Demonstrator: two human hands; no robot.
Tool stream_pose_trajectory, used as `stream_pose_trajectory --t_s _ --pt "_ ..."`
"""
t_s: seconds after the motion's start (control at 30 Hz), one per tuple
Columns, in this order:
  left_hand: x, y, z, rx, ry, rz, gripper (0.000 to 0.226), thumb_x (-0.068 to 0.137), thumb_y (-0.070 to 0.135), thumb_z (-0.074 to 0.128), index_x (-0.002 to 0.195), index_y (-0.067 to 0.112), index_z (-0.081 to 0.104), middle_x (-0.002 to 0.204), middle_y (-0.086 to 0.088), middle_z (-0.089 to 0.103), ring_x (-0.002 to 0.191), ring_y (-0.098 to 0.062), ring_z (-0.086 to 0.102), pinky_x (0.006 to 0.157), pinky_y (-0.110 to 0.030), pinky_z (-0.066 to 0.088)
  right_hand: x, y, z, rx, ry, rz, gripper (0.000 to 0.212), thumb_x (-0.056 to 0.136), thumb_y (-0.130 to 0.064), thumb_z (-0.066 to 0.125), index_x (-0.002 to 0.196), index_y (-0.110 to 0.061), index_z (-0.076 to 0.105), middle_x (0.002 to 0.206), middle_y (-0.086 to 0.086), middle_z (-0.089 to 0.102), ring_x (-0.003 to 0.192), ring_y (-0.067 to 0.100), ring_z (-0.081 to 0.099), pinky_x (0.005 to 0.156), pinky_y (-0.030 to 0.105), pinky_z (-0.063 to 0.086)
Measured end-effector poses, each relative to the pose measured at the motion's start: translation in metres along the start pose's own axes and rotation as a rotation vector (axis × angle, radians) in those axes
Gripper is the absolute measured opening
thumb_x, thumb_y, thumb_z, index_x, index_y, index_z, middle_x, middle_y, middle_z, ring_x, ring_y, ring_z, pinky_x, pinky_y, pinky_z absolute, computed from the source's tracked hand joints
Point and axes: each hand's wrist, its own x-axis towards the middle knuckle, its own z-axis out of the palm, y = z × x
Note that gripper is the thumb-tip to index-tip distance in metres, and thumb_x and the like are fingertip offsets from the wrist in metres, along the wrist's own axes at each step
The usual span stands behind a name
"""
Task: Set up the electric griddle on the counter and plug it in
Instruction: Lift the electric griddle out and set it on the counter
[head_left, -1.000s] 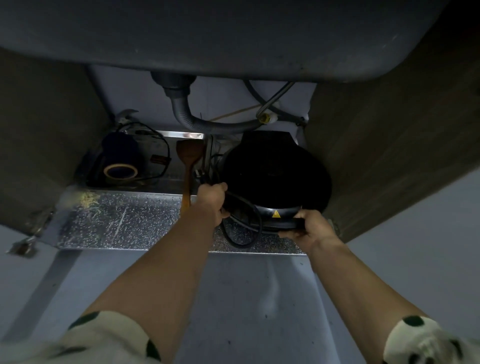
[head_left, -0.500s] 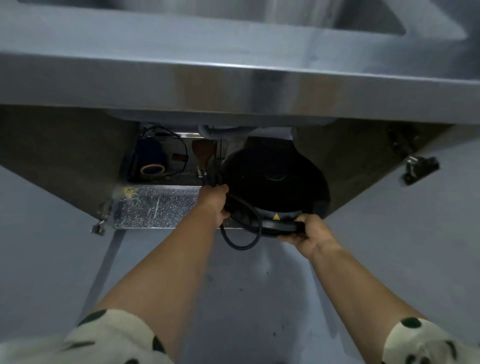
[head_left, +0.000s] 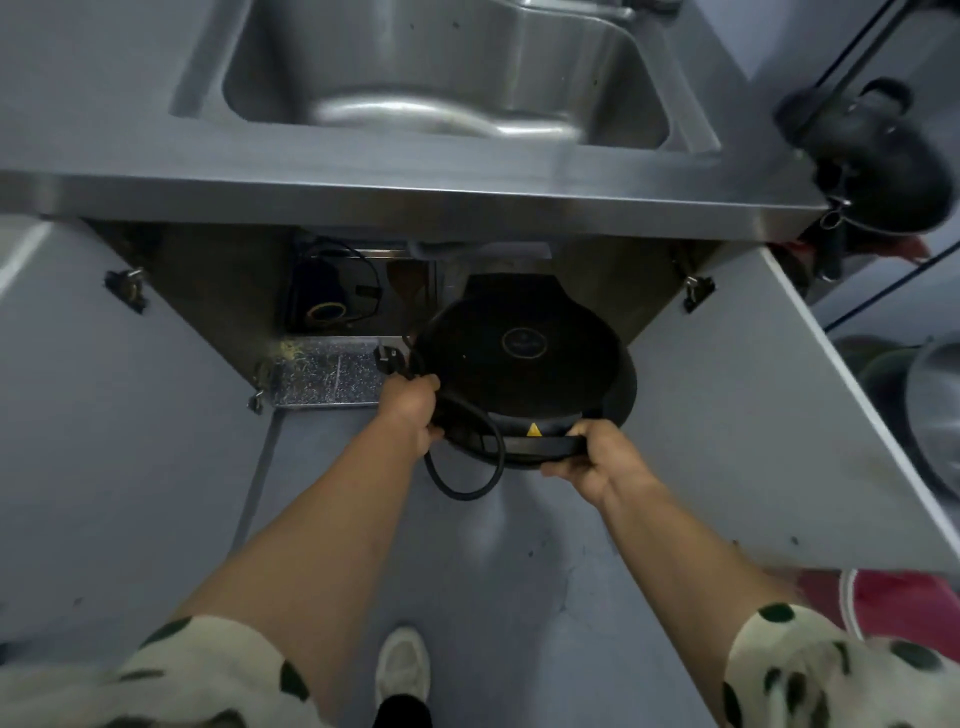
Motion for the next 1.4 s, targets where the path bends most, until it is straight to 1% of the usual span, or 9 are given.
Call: stream_pose_trajectory --t_s 0.13,0.23,0.43,0.7,0.8,0.9,1.03,1.17,1.4 --pt "-0.066 -0.018 -0.019 -0.039 0.01 0.019 0.032 0.097 0.011 0.047 0.129 0.006 0.049 0.127 -0.019 0.059 0.115 -0.038 0.059 0.079 -0.049 0.053 -0.057 0.017 -0.026 0.005 -0.028 0.011 0.021 0.081 0.007 0.036 0.078 -0.005 0.053 0.091 0.017 0.057 0.098 0.044 0.058 0.071 0.057 0.049" --pt "-0.119 -0.033 -0.032 -0.038 0.028 0.043 0.034 0.097 0.011 0.048 0.13 0.004 0.047 0.129 -0.019 0.057 0.114 -0.038 0.058 0.086 -0.053 0.052 -0.106 0.029 -0.051 0.002 -0.048 0.001 0.021 0.08 0.007 0.039 0.089 -0.002 0.055 0.099 0.016 0.056 0.085 0.039 0.058 0.072 0.057 0.049" --pt "-0.238 -0.057 -0.062 -0.036 0.047 0.095 0.036 0.095 0.011 0.049 0.131 0.005 0.047 0.132 -0.018 0.056 0.118 -0.038 0.056 0.097 -0.056 0.047 -0.221 0.047 -0.099 0.032 -0.078 -0.02 0.022 0.08 0.008 0.037 0.092 -0.002 0.053 0.102 0.018 0.054 0.11 0.045 0.057 0.07 0.058 0.046" --pt "-0.382 -0.051 -0.105 -0.093 0.08 0.196 0.039 0.093 0.007 0.051 0.131 0.006 0.047 0.132 -0.018 0.055 0.119 -0.037 0.054 0.099 -0.057 0.045 -0.362 0.046 -0.129 0.015 -0.126 -0.105 0.023 0.079 0.007 0.038 0.096 -0.001 0.05 0.108 0.02 0.053 0.1 0.043 0.059 0.07 0.059 0.046" --pt "-0.417 -0.038 -0.123 -0.123 0.078 0.213 0.039 0.092 0.006 0.051 0.131 0.004 0.046 0.132 -0.019 0.054 0.119 -0.039 0.054 0.099 -0.058 0.044 -0.406 0.039 -0.124 0.03 -0.15 -0.154 0.025 0.079 0.008 0.038 0.101 0.0 0.048 0.101 0.021 0.053 0.081 0.041 0.061 0.055 0.056 0.047" --pt "-0.446 -0.013 -0.146 -0.145 0.076 0.247 0.038 0.092 0.006 0.051 0.13 0.003 0.047 0.134 -0.02 0.054 0.12 -0.04 0.054 0.099 -0.062 0.042 -0.443 0.026 -0.109 0.034 -0.167 -0.201 0.023 0.08 0.008 0.037 0.1 0.001 0.047 0.09 0.019 0.053 0.067 0.036 0.056 0.051 0.055 0.045" --pt "-0.47 0.031 -0.18 -0.166 0.071 0.3 0.041 0.092 0.006 0.05 0.132 0.006 0.045 0.137 -0.019 0.052 0.123 -0.039 0.051 0.101 -0.062 0.041 -0.482 0.009 -0.071 0.048 -0.172 -0.25 0.021 0.078 0.007 0.041 0.096 0.002 0.048 0.1 0.023 0.051 0.093 0.047 0.06 0.08 0.066 0.049" --pt "-0.477 0.079 -0.224 -0.204 0.071 0.353 0.043 0.093 0.007 0.049 0.136 0.008 0.043 0.139 -0.017 0.051 0.125 -0.038 0.051 0.102 -0.061 0.04 -0.513 -0.007 -0.017 0.058 -0.197 -0.295 0.027 0.078 0.008 0.041 0.103 0.003 0.049 0.102 0.025 0.05 0.105 0.051 0.058 0.081 0.067 0.048" --pt "-0.47 0.15 -0.303 -0.239 0.122 0.442 0.043 0.092 0.003 0.047 0.135 0.005 0.043 0.145 -0.02 0.044 0.128 -0.039 0.049 0.1 -0.063 0.041 -0.54 -0.015 0.087 0.039 -0.265 -0.342 0.048 0.077 0.006 0.041 0.124 0.003 0.046 0.11 0.023 0.049 0.073 0.04 0.055 0.081 0.063 0.051"
